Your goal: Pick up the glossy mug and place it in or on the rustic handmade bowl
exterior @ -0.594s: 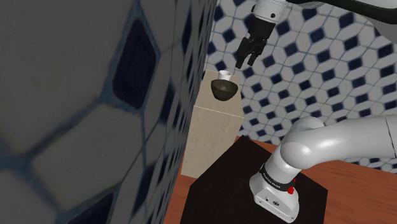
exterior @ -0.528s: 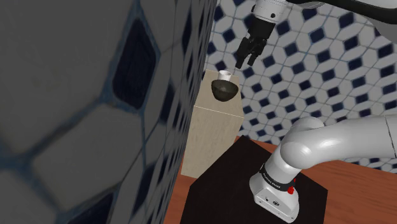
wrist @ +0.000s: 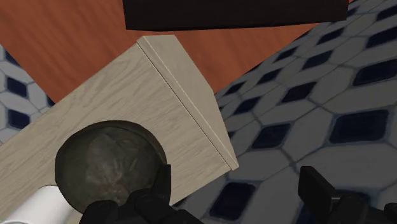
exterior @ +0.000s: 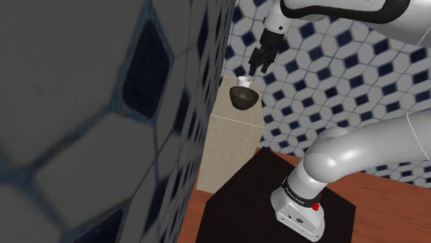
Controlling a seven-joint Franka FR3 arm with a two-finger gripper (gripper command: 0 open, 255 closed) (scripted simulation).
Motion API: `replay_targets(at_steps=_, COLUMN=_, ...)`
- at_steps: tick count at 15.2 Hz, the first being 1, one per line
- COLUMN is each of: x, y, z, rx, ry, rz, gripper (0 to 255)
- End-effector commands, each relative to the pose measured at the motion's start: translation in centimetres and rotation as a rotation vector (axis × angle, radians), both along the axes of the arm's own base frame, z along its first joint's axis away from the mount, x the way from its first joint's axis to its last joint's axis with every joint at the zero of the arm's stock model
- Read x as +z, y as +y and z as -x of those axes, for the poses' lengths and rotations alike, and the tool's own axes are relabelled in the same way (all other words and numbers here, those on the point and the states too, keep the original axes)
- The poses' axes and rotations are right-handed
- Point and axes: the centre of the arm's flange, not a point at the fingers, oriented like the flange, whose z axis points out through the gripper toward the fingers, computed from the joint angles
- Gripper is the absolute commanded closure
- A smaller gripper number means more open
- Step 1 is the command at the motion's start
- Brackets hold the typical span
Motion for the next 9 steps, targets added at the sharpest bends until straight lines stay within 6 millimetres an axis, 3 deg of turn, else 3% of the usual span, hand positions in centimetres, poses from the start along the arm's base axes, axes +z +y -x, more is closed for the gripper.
replay_targets(at_steps=1, x=-1.3, y=-1.8, z=-1.4, rx=-0.001, ry=0.002, rz=0.005, gripper=0)
replay_targets(at_steps=9, x=-5.7, y=-9.0, z=-7.6, rx=-0.008, ry=0.011, rz=0.021, gripper=0)
